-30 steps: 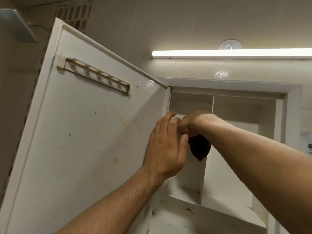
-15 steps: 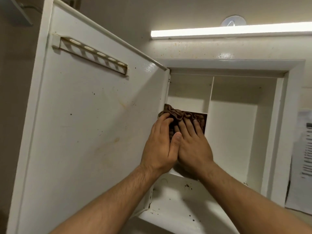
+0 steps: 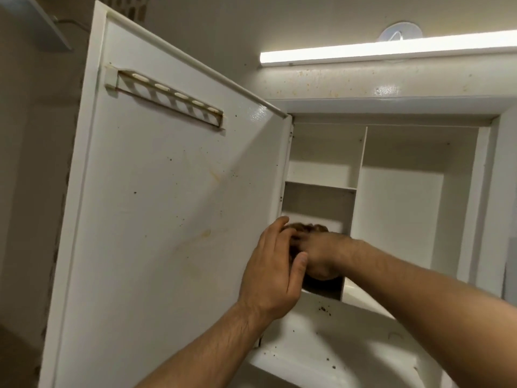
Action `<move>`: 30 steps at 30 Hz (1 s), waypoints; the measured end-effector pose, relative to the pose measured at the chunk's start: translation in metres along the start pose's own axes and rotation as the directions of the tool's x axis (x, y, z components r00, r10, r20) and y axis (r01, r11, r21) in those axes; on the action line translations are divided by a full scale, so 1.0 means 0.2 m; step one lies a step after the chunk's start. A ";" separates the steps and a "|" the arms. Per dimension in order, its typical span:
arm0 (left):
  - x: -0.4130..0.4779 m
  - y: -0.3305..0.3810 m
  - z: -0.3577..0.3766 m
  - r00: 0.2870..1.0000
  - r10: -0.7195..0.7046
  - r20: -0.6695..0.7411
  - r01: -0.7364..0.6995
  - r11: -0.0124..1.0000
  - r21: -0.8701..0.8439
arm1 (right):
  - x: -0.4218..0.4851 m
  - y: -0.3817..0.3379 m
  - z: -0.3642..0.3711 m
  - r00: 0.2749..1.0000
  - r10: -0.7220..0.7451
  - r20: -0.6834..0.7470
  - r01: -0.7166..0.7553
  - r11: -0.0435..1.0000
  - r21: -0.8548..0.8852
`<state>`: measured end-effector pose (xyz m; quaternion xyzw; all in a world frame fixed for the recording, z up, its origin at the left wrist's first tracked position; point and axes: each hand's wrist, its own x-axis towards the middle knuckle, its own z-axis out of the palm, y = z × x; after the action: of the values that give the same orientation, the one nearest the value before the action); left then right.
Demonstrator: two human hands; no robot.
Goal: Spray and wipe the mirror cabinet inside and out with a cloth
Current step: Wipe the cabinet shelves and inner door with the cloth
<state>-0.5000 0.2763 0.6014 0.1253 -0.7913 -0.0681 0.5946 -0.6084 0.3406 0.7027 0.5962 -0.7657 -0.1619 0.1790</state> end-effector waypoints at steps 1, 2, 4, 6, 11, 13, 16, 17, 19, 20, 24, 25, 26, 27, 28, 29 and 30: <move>-0.01 0.02 0.01 1.000 -0.017 -0.001 0.017 1.000 -0.010 | -0.03 -0.01 0.02 0.997 -0.003 0.077 0.007 0.999 -0.046; -0.02 0.03 0.02 1.000 -0.024 0.004 0.024 0.999 -0.022 | -0.04 -0.03 0.03 0.997 -0.010 0.074 0.019 0.992 -0.123; -0.03 0.04 0.03 1.000 -0.011 0.014 0.012 0.999 -0.044 | -0.03 -0.02 0.00 0.997 0.024 -0.078 -0.043 0.967 -0.250; -0.05 0.04 0.03 1.000 0.014 0.021 -0.013 0.998 -0.054 | 0.00 0.02 -0.06 0.948 0.196 -0.252 -0.245 0.952 -0.182; -0.07 -0.01 0.02 1.000 -0.016 0.001 0.016 0.999 -0.031 | 0.09 -0.10 0.10 0.991 0.125 -0.042 -0.130 0.980 -0.154; -0.09 -0.03 0.01 1.000 0.009 0.005 -0.009 1.000 -0.029 | 0.04 -0.10 0.15 1.000 0.001 0.010 0.001 0.977 -0.212; -0.10 -0.03 0.01 1.000 0.013 0.017 -0.013 1.000 -0.015 | -0.01 -0.01 0.05 0.991 0.037 -0.129 -0.083 0.926 -0.368; -0.10 -0.02 0.01 1.000 0.001 0.016 -0.001 1.000 -0.009 | -0.02 0.01 0.00 0.971 0.155 -0.183 -0.219 0.883 -0.416; -0.09 0.00 0.02 1.000 -0.002 0.016 0.002 1.000 -0.015 | -0.03 0.04 -0.06 0.908 0.356 -0.218 -0.418 0.750 -0.513; -0.09 0.01 0.03 1.000 0.014 0.022 -0.014 1.000 -0.021 | -0.03 0.03 -0.06 0.888 0.414 -0.199 -0.452 0.711 -0.538; -0.11 0.04 0.03 0.998 0.064 0.029 -0.062 0.996 -0.063 | -0.02 -0.11 0.02 0.862 0.500 -0.087 -0.453 0.681 -0.575; -0.12 0.03 0.02 0.997 0.068 0.029 -0.066 0.995 -0.070 | 0.00 -0.13 0.01 0.871 0.488 -0.049 -0.429 0.708 -0.561; -0.12 0.03 0.01 0.997 0.068 0.027 -0.066 0.995 -0.069 | 0.00 -0.15 -0.01 0.879 0.475 -0.030 -0.419 0.742 -0.524; -0.12 0.01 -0.01 0.998 0.064 0.028 -0.062 0.996 -0.058 | 0.01 -0.15 -0.04 0.884 0.465 -0.038 -0.427 0.773 -0.469; -0.12 -0.01 -0.03 0.998 0.061 0.027 -0.060 0.997 -0.038 | 0.00 -0.14 -0.07 0.886 0.459 -0.068 -0.439 0.781 -0.445; -0.11 -0.02 -0.04 0.998 0.055 0.023 -0.055 0.998 -0.016 | -0.02 -0.11 -0.09 0.883 0.455 -0.112 -0.453 0.768 -0.453; -0.10 -0.03 -0.05 0.998 0.051 0.024 -0.051 0.999 -0.001 | -0.04 -0.08 -0.10 0.878 0.452 -0.159 -0.469 0.742 -0.479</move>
<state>-0.4846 0.2762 0.5845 0.1042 -0.8012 -0.0546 0.5867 -0.5839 0.3435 0.7122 0.3235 -0.8163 -0.2970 0.3752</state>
